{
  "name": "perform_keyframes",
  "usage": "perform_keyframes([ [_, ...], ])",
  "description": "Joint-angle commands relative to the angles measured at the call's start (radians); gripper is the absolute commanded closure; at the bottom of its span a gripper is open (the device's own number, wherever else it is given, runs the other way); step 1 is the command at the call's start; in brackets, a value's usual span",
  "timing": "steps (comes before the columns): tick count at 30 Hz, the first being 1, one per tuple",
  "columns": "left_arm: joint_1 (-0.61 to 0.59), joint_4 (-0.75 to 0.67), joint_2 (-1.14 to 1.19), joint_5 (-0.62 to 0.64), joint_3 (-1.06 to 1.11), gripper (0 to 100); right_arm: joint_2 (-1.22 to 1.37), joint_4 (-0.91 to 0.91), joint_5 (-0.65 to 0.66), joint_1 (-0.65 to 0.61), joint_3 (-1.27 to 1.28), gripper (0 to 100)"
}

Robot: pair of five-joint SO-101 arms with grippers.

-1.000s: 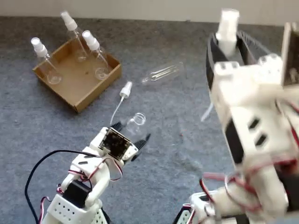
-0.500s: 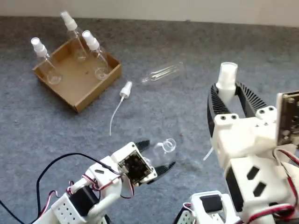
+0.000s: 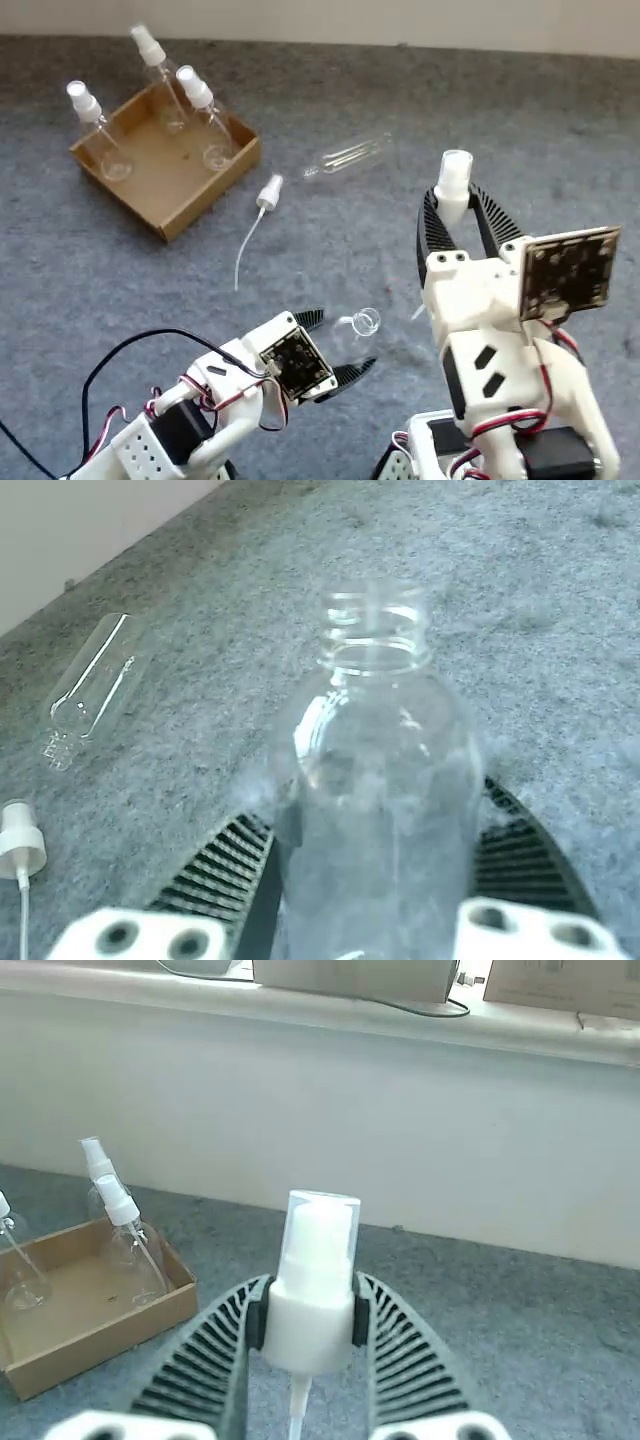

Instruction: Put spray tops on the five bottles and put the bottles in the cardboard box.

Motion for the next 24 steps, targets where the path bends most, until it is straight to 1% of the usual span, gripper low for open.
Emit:
perform_keyframes([
  [1, 0.015, 0.002, -0.004, 0.003, 0.021, 85, -0.093, -0.125, -0.008, 0.013, 0.163, 99.1],
  [4, 0.015, 0.002, -0.004, 0.003, 0.021, 85, -0.134, -0.150, -0.009, 0.013, 0.237, 99.1],
  [8, 0.013, 0.002, -0.004, 0.003, 0.021, 85, -0.165, -0.185, -0.012, 0.013, 0.252, 99.1],
  [13, 0.013, 0.002, -0.004, 0.005, 0.021, 85, -0.193, -0.243, -0.144, 0.012, 0.252, 99.1],
  [17, 0.012, 0.002, -0.004, 0.003, 0.021, 85, -0.219, -0.245, -0.161, 0.007, 0.252, 99.1],
  [24, 0.012, 0.002, -0.004, 0.003, 0.021, 85, -0.292, -0.242, -0.155, -0.153, 0.259, 99.1],
])
